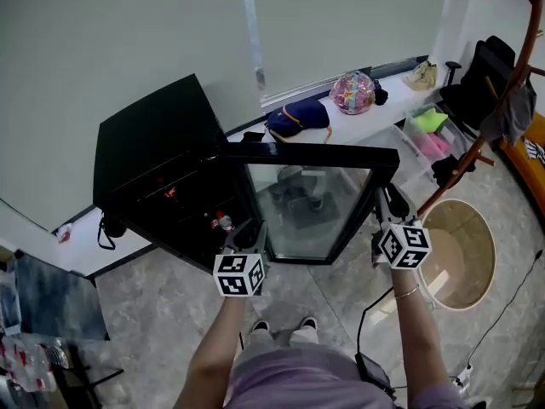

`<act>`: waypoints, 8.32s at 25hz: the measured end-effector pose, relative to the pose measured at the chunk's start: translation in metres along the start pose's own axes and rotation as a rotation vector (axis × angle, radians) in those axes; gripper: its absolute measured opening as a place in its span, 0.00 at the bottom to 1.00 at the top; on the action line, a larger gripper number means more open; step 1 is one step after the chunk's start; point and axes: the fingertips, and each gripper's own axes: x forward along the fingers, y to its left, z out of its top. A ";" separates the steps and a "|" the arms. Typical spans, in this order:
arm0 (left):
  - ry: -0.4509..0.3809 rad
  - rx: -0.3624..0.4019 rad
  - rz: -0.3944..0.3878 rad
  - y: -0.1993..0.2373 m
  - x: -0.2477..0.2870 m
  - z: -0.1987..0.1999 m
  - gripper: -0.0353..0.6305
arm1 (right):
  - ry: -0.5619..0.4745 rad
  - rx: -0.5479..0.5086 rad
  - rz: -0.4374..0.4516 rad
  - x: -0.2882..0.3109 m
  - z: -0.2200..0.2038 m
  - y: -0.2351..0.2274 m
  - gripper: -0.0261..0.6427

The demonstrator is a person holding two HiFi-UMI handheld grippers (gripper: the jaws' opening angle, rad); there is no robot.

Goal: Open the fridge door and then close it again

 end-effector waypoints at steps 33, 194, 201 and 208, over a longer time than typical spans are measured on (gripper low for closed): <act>-0.020 -0.005 -0.002 -0.035 0.012 0.001 0.16 | 0.047 0.027 0.114 -0.028 -0.007 -0.014 0.30; -0.108 -0.124 0.401 0.232 -0.265 -0.029 0.22 | 0.171 -0.110 0.984 -0.081 -0.075 0.495 0.26; -0.121 -0.142 0.441 0.263 -0.253 -0.020 0.20 | 0.197 -0.074 0.898 -0.058 -0.083 0.469 0.25; -0.118 -0.136 0.455 0.286 -0.239 -0.010 0.20 | 0.219 -0.054 0.848 -0.042 -0.088 0.453 0.24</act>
